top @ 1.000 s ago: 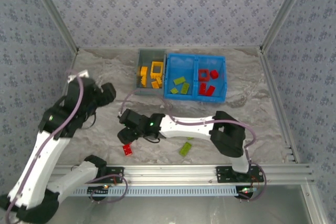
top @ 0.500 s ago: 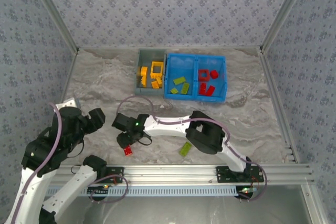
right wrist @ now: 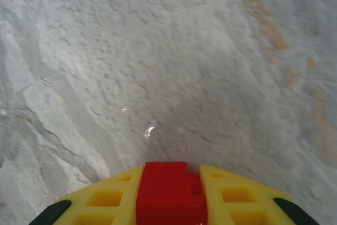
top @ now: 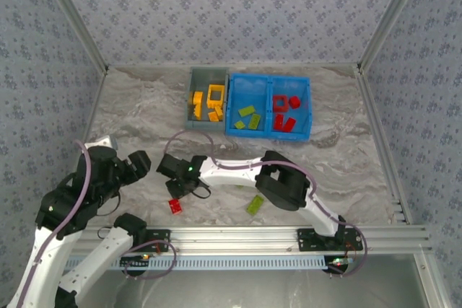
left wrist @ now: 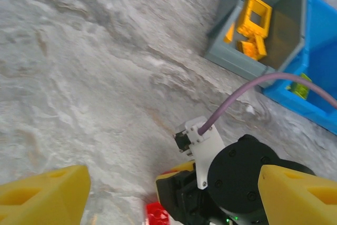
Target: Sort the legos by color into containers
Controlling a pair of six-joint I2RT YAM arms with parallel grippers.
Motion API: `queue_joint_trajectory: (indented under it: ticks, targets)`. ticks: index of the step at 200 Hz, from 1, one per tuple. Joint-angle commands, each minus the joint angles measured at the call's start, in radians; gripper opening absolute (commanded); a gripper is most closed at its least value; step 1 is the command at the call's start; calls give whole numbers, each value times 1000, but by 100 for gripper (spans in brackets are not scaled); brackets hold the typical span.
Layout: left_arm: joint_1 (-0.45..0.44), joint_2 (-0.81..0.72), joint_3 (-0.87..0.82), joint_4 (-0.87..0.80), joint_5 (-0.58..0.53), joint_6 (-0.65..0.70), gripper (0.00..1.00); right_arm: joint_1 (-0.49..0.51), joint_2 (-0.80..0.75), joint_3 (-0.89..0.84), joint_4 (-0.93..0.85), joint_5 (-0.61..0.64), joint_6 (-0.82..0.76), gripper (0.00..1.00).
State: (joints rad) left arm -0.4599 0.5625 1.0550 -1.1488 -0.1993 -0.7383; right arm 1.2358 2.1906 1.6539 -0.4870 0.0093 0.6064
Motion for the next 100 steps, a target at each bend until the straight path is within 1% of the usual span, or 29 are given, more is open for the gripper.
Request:
queue_joint_trajectory:
  ticks: [1, 7, 16, 25, 39, 56, 72, 86, 100]
  targets:
    - [4, 51, -39, 168, 236, 27, 80, -32, -190, -89, -20, 145, 3, 25]
    - [1, 64, -47, 205, 291, 24, 79, -44, -242, -126, -21, 183, 4, 25]
    - [-11, 84, -60, 254, 339, 13, 79, -65, -337, -197, -31, 242, 10, 24]
    - [-34, 98, -67, 298, 351, 4, 79, -99, -431, -267, -47, 294, 14, 25]
    - [-91, 129, -69, 356, 336, 0, 79, -174, -565, -374, -77, 338, 15, 25]
    - [-196, 188, -68, 421, 277, -8, 79, -293, -700, -500, -97, 347, 15, 25]
    - [-335, 264, -54, 464, 166, -10, 79, -428, -792, -572, -110, 335, -5, 25]
    - [-444, 351, -34, 525, 77, -7, 79, -533, -819, -594, -110, 341, -42, 26]
    - [-540, 444, -4, 557, 10, -8, 79, -631, -796, -577, -153, 353, -64, 26]
